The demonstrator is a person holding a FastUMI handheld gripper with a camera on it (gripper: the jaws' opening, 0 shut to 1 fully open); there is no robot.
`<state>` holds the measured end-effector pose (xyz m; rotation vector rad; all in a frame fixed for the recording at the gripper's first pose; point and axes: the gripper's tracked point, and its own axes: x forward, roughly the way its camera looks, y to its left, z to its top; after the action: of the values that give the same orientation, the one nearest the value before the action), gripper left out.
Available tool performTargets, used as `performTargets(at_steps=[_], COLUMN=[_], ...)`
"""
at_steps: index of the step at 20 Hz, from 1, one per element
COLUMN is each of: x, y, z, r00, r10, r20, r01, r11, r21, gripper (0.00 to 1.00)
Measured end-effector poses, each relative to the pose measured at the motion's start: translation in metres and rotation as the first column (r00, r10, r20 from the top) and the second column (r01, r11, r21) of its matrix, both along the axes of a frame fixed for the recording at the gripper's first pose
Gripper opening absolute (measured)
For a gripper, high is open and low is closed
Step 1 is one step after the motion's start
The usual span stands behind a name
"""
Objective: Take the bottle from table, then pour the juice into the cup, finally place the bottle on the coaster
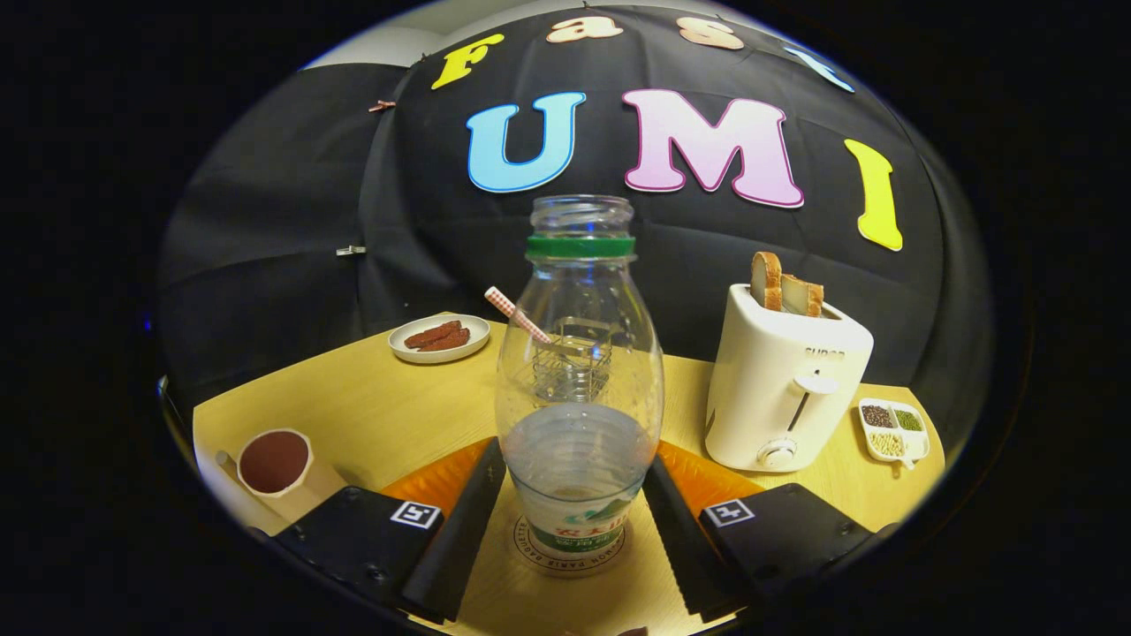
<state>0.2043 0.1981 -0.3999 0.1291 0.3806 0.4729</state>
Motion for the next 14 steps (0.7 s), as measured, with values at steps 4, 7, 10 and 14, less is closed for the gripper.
performTargets(at_steps=[4, 7, 10, 14], x=[-0.008, -0.024, -0.043, -0.069], y=[-0.003, -0.014, -0.022, -0.040], z=[-0.004, -0.005, 0.002, 0.026], r00=[1.000, 0.999, 0.999, 0.999], r10=[-0.005, -0.023, -0.026, -0.028], r20=[-0.017, -0.028, -0.044, -0.022], r01=[0.004, 0.022, 0.025, 0.026], r11=[1.000, 0.999, 0.999, 0.997], r21=[-0.010, -0.032, -0.020, -0.071], gripper=[0.96, 0.97, 0.97, 0.97])
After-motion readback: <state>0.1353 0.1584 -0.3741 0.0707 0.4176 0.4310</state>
